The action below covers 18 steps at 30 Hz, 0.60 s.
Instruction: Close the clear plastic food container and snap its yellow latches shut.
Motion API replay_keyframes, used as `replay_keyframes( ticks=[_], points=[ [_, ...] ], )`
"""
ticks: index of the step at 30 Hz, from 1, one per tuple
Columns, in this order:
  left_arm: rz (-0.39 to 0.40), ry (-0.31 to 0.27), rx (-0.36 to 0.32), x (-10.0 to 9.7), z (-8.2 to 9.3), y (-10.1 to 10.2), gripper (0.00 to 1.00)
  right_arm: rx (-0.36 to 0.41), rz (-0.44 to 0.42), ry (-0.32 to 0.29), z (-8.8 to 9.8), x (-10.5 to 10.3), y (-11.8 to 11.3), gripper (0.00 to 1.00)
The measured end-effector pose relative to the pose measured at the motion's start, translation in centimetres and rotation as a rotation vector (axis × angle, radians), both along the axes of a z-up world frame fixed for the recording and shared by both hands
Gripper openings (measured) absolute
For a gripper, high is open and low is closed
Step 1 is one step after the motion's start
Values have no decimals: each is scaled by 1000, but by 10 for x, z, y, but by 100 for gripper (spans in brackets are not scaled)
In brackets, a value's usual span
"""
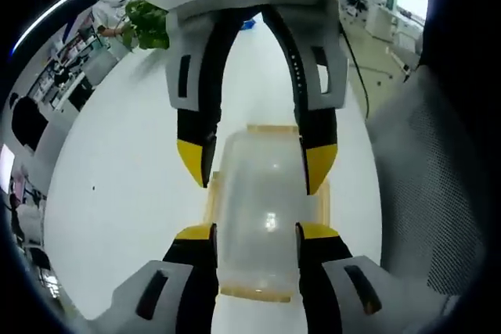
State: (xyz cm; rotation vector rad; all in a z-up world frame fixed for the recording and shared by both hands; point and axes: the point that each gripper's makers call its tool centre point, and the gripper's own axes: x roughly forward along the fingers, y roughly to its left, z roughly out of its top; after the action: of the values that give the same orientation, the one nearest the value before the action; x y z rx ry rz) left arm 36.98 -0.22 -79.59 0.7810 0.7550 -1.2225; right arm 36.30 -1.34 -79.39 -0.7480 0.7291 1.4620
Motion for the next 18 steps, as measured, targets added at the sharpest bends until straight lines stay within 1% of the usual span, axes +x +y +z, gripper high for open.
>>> replay_keyframes(
  ticks=[2,3,4,6,7,8,9,11,13,14,16,17,18],
  points=[
    [47,-17,-14,4,3,2,36,-4,-25,-11,-3,2,-4,50],
    [97,-17,-24,6,3,5,36,2,-53,-10,-4,4,-5,50],
    [119,-13,-27,6,3,6,36,5,-79,-10,-4,5,-6,50],
    [171,-28,-49,9,5,7,36,24,-127,-17,-4,6,-7,50],
    [187,-35,-59,8,5,7,36,18,-167,-29,-6,8,-10,49],
    [205,-39,-58,9,4,8,36,14,-179,-39,-6,9,-11,49],
    [254,-46,-54,11,3,11,36,30,-195,-49,-5,8,-10,49],
    [282,-54,-49,11,3,13,36,47,-250,-59,-3,10,-11,49],
    [317,-57,-52,11,3,13,36,82,-321,-58,0,12,-11,49],
    [354,-60,-55,11,3,14,36,100,-366,-65,3,15,-12,48],
    [378,-63,-59,11,5,13,36,115,-398,-87,6,18,-14,48],
    [400,-74,-63,12,6,14,36,115,-430,-106,8,20,-17,47],
    [443,-83,-63,14,6,17,36,132,-460,-104,10,21,-17,47]
  ],
)
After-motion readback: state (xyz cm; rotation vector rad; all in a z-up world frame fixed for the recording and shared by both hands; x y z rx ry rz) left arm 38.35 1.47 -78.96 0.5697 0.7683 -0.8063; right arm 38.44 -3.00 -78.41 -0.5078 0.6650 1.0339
